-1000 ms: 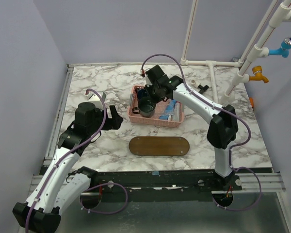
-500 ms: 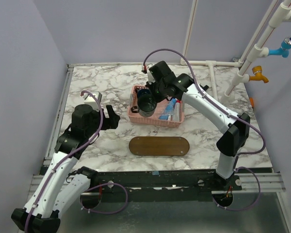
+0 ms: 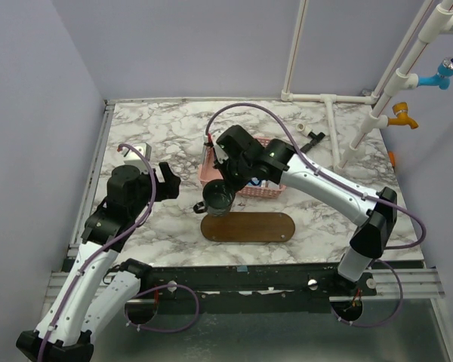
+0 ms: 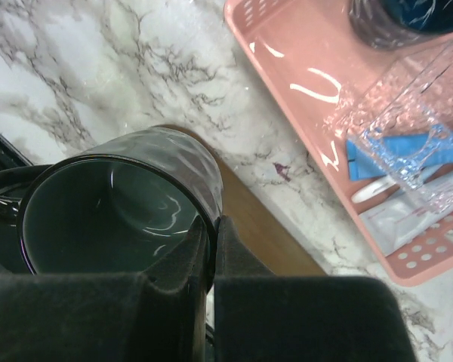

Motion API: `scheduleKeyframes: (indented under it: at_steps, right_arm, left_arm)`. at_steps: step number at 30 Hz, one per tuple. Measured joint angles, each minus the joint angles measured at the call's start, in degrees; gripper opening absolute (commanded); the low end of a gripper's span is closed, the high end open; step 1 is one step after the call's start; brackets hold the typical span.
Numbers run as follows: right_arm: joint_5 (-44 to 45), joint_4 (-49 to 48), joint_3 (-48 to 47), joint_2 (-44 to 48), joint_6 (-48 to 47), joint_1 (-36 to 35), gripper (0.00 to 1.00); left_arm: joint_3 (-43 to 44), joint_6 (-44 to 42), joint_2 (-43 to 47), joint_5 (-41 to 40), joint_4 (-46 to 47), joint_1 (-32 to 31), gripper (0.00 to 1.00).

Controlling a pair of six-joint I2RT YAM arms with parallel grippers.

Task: Prepare toiletry sets of a toothbrush and toothpaste on the tray

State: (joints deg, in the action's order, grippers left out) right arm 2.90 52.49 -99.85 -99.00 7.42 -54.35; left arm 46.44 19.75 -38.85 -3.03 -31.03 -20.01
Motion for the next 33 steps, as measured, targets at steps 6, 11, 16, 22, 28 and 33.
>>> scheduleKeyframes:
  at_steps: [6,11,16,22,28,33]
  right_arm:
    - [-0.15,-0.63,5.22,0.87,2.8,-1.25,0.01]
    - [-0.15,-3.1,9.7,0.9,5.84,-1.62,0.01]
    - [-0.17,-5.64,12.07,0.9,8.39,-2.47,0.01]
    - [-0.15,-8.07,12.61,0.85,9.97,-3.52,0.01]
    - [0.44,-9.75,13.68,0.37,10.51,-4.76,0.01]
    - [1.31,-10.03,15.04,-0.81,10.47,-5.6,0.01]
  left_arm:
    - [0.0,0.35,1.25,-1.53,0.0,0.0,0.82]
    - [0.0,0.37,1.33,-2.12,0.0,0.0,0.82]
    - [-0.07,0.39,1.27,-2.38,-0.02,0.0,0.82]
    - [-0.07,0.39,1.07,-2.38,-0.26,0.0,0.82]
    - [-0.07,0.39,1.31,-2.38,-0.37,0.0,0.82]
    - [-0.07,0.39,1.46,-2.38,-0.37,0.0,0.82]
